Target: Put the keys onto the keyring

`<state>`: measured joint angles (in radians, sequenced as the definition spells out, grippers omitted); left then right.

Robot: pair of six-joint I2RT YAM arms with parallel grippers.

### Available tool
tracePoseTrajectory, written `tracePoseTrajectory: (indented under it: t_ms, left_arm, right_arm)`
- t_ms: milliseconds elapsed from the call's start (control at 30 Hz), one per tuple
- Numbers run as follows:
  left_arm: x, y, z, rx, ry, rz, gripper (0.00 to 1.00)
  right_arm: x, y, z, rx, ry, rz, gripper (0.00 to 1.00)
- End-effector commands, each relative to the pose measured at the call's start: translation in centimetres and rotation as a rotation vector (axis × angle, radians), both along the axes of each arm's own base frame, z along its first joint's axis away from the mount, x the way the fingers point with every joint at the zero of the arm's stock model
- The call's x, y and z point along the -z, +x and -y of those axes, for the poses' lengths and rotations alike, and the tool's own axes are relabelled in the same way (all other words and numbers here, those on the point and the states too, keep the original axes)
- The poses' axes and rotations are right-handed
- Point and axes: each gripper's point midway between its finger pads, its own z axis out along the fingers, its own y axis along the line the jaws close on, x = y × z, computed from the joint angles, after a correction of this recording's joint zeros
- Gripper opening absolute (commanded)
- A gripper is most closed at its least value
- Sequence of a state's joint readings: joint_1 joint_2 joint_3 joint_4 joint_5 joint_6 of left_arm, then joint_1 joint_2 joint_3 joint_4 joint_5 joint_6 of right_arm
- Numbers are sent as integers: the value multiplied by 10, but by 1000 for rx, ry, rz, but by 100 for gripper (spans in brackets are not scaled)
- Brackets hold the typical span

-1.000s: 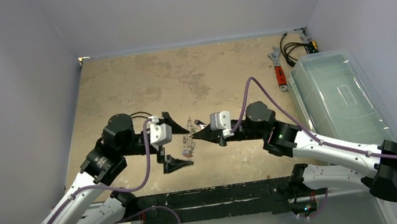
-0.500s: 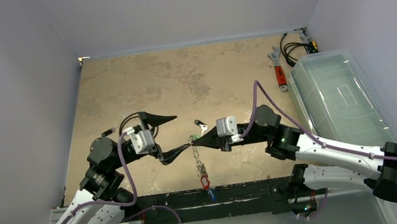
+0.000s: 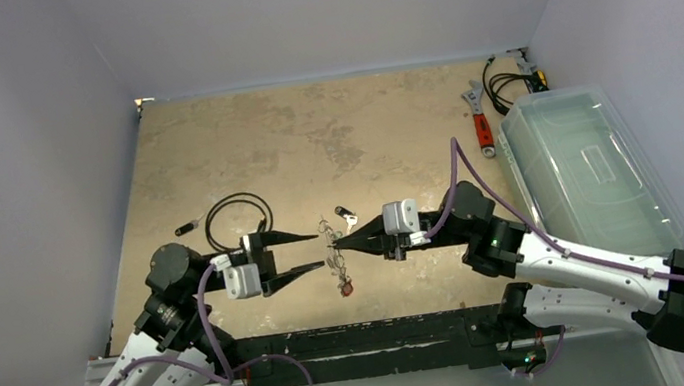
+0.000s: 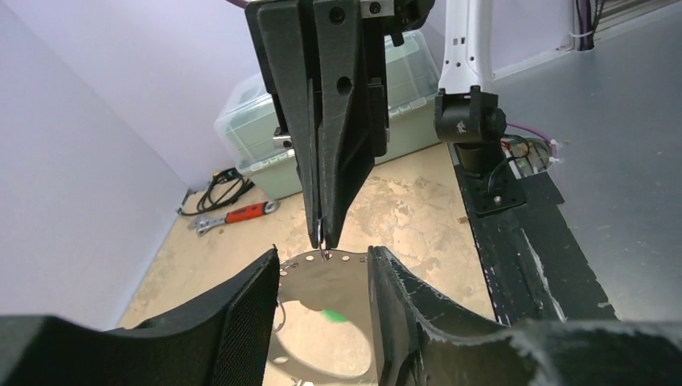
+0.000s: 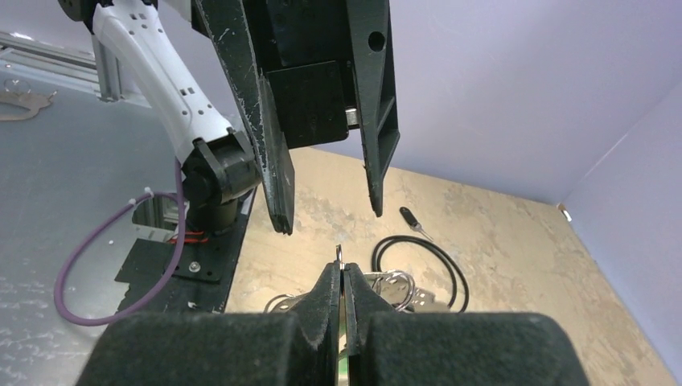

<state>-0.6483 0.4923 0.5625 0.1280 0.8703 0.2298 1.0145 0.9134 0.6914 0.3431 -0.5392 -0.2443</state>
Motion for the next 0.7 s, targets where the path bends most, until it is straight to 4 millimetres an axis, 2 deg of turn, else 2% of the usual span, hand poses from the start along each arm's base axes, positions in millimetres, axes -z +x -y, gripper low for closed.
tracePoseTrajectory:
  t_ms: [0,167,433,667]
  left_arm:
    - [4,-3,3,40,20,17,43]
    - [8,2,9,52,29,-23,42]
    - [6,7,13,48,15,-52,28]
    - [7,8,14,53,15,-60,23]
  right_arm:
    - [-25,1,1,15,80,32,0]
    - [-28,0,1,6,91,37,0]
    - [-26,-1,-3,-8,83,38,0]
    - [-27,1,-5,-8,89,41,0]
